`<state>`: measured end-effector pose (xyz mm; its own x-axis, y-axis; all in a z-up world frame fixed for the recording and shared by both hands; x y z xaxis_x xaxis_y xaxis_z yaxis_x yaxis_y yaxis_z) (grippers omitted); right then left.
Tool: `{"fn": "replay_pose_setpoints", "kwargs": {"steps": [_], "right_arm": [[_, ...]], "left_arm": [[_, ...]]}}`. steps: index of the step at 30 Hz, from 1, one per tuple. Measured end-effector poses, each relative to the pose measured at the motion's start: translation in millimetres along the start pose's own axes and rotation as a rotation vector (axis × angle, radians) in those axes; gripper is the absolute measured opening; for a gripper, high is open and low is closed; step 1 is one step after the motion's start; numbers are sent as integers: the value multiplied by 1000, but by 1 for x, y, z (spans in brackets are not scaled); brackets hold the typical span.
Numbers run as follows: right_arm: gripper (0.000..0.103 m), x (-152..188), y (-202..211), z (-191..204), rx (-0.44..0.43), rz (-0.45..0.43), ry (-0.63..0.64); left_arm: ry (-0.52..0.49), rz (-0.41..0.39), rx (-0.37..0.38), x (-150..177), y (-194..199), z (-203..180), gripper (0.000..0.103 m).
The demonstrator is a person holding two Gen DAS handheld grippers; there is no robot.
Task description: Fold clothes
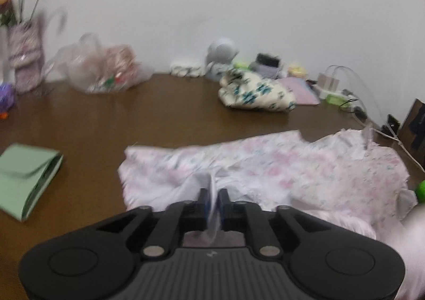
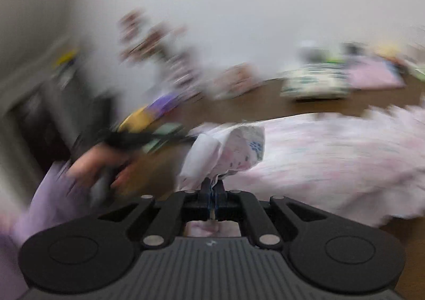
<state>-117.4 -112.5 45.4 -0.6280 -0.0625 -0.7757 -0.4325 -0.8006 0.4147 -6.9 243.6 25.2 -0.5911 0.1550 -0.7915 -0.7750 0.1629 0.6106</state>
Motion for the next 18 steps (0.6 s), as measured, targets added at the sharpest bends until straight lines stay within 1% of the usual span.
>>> {"fn": "replay_pose_setpoints", "kwargs": {"steps": [2,3,4,5,6,7,8,9,10,12,13,15,16,18], "right_arm": [[3,16,-22,34,-87,103,145],[6,26,-32,49,-111,157,210],[14,35,-42,64,-135,211,274],[22,40,-48,73,-144,240,309],[37,43,-49,78,-150,245,326],[44,41,-46,77,-161,233,321],[45,36,-41,71,-159,207,295],[45,30,-35,66,-156,181,270],[46,24,-32,57,-128,155,241],[46,14,-26,33,-19,117,189],[46,10,-28,20,48,109,175],[46,6,-27,-3,178,91,153],[46,5,-26,-15,241,82,143],[46,6,-27,-29,284,71,121]], "left_arm": [[26,2,-26,4,8,11,17],[31,-3,-42,6,14,15,20],[31,-7,-62,6,22,17,25],[21,-16,-76,6,33,15,30],[3,-30,-80,6,45,11,32],[-12,-42,-74,7,55,5,39],[-26,-55,-58,10,67,-3,47],[-35,-70,-28,15,77,-11,49],[-34,-77,15,22,83,-19,51],[-37,-48,123,40,86,-36,51],[-44,-28,144,48,84,-45,50],[-49,11,145,62,76,-61,50],[-41,16,142,66,73,-65,48],[-12,24,167,72,68,-67,47]]}}
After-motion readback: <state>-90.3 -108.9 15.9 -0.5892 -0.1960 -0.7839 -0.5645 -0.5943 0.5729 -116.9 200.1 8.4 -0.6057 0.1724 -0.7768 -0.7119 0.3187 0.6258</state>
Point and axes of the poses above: each gripper's, at about its wrist camera, not at the fingertips, and y roughly against the way its jaws point, z to its left, x to its underside, the point moved 1 cm from there along -y, roughly the way its jaws point, and after that the axes turned 10 degrees about -y, right-handed, at the moved point
